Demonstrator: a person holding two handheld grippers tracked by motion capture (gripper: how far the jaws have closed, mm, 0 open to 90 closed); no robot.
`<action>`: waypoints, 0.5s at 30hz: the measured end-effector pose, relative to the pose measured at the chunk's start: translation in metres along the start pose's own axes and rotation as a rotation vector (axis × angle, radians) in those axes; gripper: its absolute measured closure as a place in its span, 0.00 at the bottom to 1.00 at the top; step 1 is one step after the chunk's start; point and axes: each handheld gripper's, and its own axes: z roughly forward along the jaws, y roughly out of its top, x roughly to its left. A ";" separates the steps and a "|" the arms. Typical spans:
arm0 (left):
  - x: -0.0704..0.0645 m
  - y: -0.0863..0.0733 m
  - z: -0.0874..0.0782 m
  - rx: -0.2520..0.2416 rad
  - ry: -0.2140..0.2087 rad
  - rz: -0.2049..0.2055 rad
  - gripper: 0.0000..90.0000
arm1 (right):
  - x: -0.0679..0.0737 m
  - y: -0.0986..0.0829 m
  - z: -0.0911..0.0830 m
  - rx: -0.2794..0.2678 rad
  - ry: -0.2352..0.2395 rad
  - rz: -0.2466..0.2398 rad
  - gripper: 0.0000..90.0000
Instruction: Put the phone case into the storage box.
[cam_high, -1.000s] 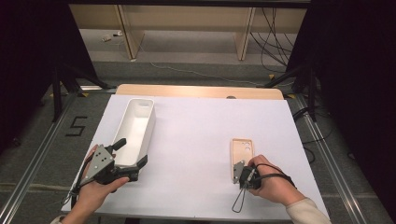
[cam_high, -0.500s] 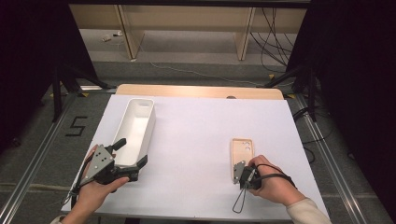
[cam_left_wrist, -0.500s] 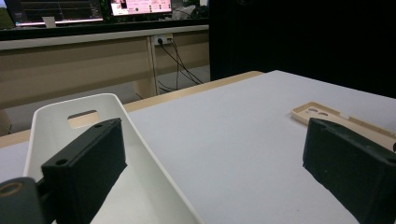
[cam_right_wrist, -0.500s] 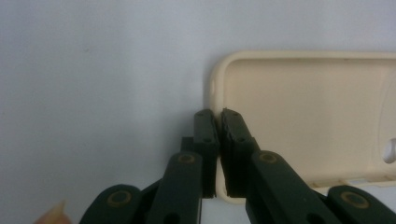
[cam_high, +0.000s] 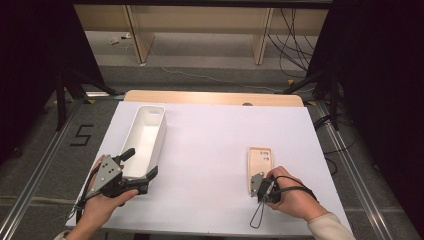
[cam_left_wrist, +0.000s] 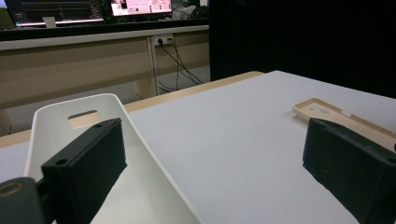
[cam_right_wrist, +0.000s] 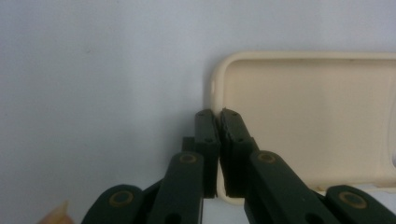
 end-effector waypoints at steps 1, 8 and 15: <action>0.000 0.000 0.000 0.000 0.000 0.000 0.06 | 0.000 0.000 0.000 -0.008 0.001 -0.002 0.97; 0.000 0.000 0.000 0.001 0.000 0.001 0.06 | 0.000 0.000 -0.003 -0.027 -0.009 0.011 0.97; 0.000 0.000 0.000 0.001 0.000 0.000 0.06 | -0.001 -0.001 -0.007 -0.045 -0.022 0.016 0.98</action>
